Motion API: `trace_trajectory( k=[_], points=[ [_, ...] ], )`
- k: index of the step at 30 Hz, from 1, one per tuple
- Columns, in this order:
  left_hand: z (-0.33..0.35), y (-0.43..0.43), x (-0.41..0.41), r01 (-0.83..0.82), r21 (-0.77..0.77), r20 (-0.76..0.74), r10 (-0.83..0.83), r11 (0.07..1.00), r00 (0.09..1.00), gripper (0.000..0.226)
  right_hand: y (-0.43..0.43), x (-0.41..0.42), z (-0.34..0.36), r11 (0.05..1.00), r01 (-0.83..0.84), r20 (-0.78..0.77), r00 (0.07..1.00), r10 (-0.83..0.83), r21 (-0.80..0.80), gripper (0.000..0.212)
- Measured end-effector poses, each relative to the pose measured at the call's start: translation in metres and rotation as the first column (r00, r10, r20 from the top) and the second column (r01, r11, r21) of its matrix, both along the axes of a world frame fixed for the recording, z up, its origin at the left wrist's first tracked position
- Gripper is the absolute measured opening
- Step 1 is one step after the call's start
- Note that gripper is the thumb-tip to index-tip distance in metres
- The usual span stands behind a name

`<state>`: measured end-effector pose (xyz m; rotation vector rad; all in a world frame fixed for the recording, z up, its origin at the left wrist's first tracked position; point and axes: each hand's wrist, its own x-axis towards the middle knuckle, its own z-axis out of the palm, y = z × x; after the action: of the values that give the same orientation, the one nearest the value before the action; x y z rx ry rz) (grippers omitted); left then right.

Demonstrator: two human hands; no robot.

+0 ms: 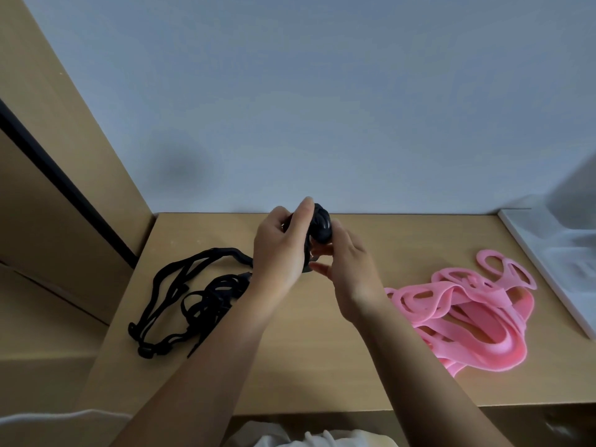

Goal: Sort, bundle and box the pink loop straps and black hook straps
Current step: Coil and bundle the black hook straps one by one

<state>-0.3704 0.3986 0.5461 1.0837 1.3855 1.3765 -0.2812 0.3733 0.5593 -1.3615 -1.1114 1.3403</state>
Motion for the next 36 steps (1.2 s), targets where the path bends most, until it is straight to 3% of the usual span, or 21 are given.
trace_trajectory(
  k=[4,10,15,22,30,36],
  points=[
    [-0.007,-0.004,-0.001,0.016,0.04,-0.145,-0.01,0.999,0.989,0.044,-0.002,-0.002,-0.007,0.991,0.062,-0.109,0.991,-0.075,-0.119,0.039],
    [-0.013,-0.006,0.0,0.006,0.02,-0.123,-0.003,1.0,0.992,0.044,-0.007,-0.007,-0.01,0.989,0.114,-0.052,0.992,-0.119,-0.096,0.046],
    [-0.018,-0.005,-0.007,0.094,0.128,-0.125,-0.078,0.987,0.989,0.05,-0.009,-0.009,-0.011,0.955,0.075,-0.43,0.881,-0.198,-0.286,0.041],
    [-0.021,-0.003,-0.016,0.139,0.371,-0.285,-0.03,0.918,0.958,0.036,-0.006,-0.003,-0.005,0.895,-0.19,-0.598,0.795,-0.101,-0.404,0.052],
    [-0.029,-0.006,-0.016,0.17,0.493,-0.354,0.018,0.853,0.935,0.021,-0.007,0.009,-0.002,0.827,-0.332,-0.521,0.852,0.056,-0.454,0.044],
    [-0.03,-0.006,-0.003,0.052,0.364,-0.34,0.08,0.93,0.937,0.05,-0.009,-0.008,-0.012,0.93,-0.034,-0.151,0.988,-0.023,-0.367,0.034]
  ],
)
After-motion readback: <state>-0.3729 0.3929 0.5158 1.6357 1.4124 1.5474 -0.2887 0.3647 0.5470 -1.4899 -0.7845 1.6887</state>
